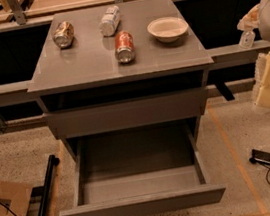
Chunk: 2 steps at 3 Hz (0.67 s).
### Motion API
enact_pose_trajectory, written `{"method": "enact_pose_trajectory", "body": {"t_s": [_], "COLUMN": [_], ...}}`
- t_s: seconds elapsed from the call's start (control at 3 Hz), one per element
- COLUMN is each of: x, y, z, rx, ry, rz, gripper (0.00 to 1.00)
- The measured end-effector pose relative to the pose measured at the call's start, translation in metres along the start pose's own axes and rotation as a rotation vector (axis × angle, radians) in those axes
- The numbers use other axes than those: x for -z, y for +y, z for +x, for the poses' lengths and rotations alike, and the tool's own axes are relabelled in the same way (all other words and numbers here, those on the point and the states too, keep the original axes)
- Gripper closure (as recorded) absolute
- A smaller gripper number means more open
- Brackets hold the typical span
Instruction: Close middle drawer
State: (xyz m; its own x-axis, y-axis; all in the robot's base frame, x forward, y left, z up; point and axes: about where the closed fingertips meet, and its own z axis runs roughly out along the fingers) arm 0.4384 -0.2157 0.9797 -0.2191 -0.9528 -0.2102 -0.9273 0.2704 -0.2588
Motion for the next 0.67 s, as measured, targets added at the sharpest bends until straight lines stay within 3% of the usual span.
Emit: {"method": "enact_pose_trajectory", "body": {"t_s": [0.33, 0.67], "x": [0.0, 0.0021], "y": [0.0, -0.0005], "z": [0.0, -0.0011], "rx": [0.0, 0.001], "ry": [0.0, -0.003], "rz": [0.0, 0.009], "gripper": [0.0, 0.16]}}
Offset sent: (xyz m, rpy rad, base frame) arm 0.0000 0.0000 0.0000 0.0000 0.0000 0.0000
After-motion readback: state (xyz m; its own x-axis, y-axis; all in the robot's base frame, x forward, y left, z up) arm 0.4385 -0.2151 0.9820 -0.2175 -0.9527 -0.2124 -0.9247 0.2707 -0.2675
